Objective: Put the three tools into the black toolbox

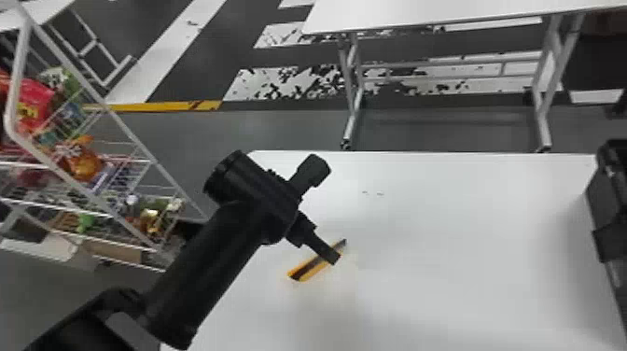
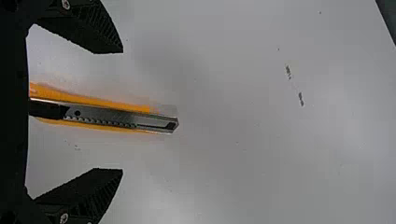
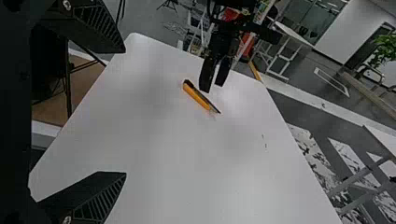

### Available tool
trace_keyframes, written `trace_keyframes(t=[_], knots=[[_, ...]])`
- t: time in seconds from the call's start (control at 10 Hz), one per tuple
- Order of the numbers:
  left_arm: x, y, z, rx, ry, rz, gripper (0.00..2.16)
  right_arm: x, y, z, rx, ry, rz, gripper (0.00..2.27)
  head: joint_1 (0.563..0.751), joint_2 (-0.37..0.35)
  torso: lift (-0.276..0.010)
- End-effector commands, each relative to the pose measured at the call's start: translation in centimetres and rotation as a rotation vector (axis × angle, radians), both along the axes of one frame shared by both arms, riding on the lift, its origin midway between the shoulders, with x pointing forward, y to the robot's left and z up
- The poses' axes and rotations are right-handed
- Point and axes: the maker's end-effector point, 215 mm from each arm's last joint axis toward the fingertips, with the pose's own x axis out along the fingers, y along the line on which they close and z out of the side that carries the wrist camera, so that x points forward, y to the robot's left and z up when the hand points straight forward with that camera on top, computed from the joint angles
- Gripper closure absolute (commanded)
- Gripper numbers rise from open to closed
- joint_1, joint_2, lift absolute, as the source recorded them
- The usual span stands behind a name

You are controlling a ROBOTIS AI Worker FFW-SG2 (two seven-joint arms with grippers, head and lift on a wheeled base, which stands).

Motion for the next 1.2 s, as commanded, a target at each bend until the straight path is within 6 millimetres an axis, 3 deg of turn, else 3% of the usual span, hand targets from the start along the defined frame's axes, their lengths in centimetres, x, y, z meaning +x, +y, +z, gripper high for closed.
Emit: trace_keyframes(t=[0.0,0.2,0.5,1.0,1.1], knots=[[0.2,-1.3,-0.4,0.018,0.024,-0.029,0.08,0.0,-0.2,-0.1,-0.003,0.001,-0.004,0.06,0.695,0.272,-0.051],[-0.8,-1.8,-0.8,0.044,0.069,-0.027,0.08,0.1,-0.2,0.0,-0.004,-0.002,-0.006,0.06,0.695,0.241,-0.051],[-2.4,-0.1,-0.9,0.059,0.126,0.013,0.08,0.7,0.0,0.2,-0.009,-0.013,-0.003,0.06,0.695,0.248,-0.051],[-1.9,0.7,-0.9,0.075,0.099,-0.066,0.08,0.2,-0.4,-0.1,-0.008,0.001,-0.007,0.06,0.695,0.282,-0.051],[-2.6,1.0,-1.4,0.085,0.114,-0.082,0.08,0.1,-0.8,-0.1,-0.01,0.001,-0.015,0.06,0.695,0.283,-0.051]])
